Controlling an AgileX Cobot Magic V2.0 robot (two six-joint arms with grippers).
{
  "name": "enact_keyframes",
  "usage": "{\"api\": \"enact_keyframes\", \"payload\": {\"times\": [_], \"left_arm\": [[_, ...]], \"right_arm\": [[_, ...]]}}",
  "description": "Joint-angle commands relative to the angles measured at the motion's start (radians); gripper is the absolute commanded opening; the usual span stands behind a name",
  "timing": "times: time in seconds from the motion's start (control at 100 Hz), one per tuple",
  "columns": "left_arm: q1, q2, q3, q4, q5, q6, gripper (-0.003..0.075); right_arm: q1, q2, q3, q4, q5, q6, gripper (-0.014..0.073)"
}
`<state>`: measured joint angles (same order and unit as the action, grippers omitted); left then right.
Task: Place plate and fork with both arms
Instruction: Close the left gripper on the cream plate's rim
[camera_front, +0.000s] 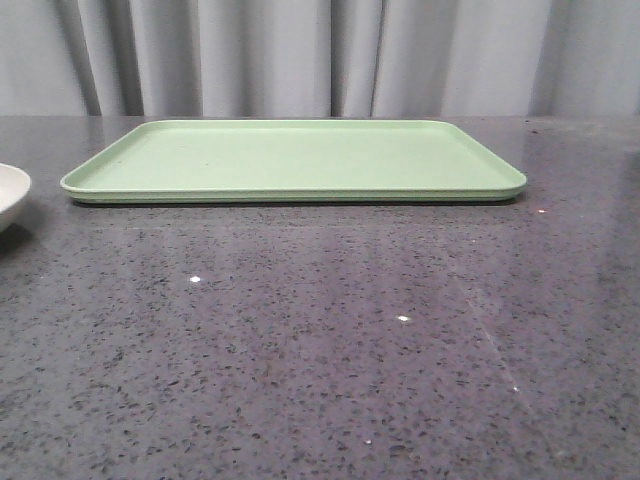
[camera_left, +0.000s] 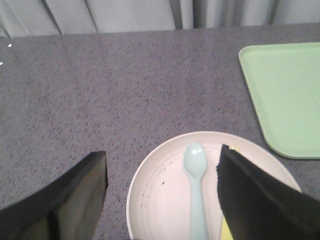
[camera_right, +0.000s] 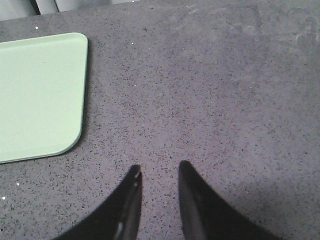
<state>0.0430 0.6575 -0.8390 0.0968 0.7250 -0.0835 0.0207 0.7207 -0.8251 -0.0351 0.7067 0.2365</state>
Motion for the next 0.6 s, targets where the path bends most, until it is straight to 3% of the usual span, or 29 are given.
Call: {"api": "enact_keyframes", "payload": {"times": [0.0,0.35,0.59], "left_arm": [[0.003,0.035,-0.055,0.057,0.013,-0.061,0.0476],[0.008,0.287,-0.235,0.080,0.176,-0.076,0.0472],[0.149,0.423,-0.277,0.018,0.193,0.008,0.0472]], "right_arm": [[-0.004,0.009,-0.032,-0.009,-0.061,-0.011,0.0349],[-0.004,0.009,-0.032,-0.009,-0.058,-0.011,0.0363],[-0.004,0.009,-0.032,-0.009,-0.050,-0.011,0.0363]]}}
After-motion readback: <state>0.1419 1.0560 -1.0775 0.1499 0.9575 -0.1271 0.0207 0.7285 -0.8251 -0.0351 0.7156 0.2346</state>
